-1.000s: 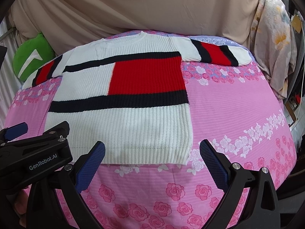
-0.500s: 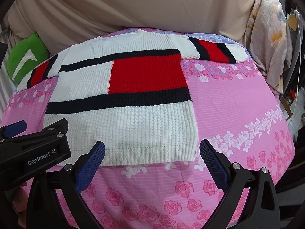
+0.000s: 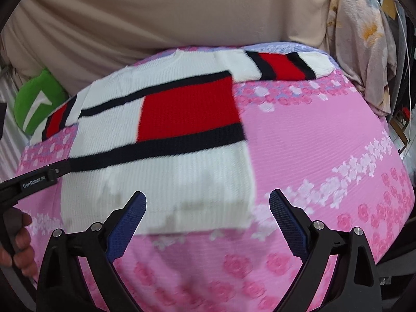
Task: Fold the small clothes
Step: 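Grasp the striped sleeve cuff nearest the right tool with the right tool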
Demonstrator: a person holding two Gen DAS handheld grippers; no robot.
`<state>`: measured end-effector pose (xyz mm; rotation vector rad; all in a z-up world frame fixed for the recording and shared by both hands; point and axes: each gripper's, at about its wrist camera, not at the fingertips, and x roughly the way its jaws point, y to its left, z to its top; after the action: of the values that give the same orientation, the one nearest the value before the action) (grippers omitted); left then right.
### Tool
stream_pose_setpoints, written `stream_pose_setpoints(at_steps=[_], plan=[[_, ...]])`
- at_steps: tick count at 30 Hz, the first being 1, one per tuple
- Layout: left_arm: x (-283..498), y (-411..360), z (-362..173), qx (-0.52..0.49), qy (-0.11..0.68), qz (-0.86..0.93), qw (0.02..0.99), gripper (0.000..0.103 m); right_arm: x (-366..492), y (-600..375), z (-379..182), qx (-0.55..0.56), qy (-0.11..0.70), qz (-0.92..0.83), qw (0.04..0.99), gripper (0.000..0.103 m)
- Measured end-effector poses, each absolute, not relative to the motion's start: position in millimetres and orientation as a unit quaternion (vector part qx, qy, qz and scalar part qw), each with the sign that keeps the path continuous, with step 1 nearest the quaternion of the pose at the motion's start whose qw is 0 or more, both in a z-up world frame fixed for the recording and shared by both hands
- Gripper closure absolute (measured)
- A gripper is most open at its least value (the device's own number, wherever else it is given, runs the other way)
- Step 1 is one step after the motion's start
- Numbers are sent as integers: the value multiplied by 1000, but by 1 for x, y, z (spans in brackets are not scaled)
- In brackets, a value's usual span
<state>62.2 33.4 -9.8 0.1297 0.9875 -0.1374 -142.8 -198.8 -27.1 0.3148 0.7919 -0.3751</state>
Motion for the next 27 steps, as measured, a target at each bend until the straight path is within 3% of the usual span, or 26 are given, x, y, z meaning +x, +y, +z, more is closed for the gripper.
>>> stream_pose_setpoints(at_steps=[8,12,21,24,26,27], plan=[[110,18,4,51,447,-4,893,5,-110,-400,-9,209,286,-236,905,10],[134,2,5,25,443,19,896,5,-63,-516,-28,264,247,-265,894,13],[183,-37,-9,14,437,82,896,5,34,-659,-82,343,220,-280,869,30],[193,-40,-12,10,437,92,895,5,49,-680,-93,371,214,-277,860,44],[199,-40,-14,8,437,99,894,5,55,-685,-91,380,206,-278,858,83],[202,-40,-15,8,436,101,894,5,59,-684,-84,378,201,-278,860,95]])
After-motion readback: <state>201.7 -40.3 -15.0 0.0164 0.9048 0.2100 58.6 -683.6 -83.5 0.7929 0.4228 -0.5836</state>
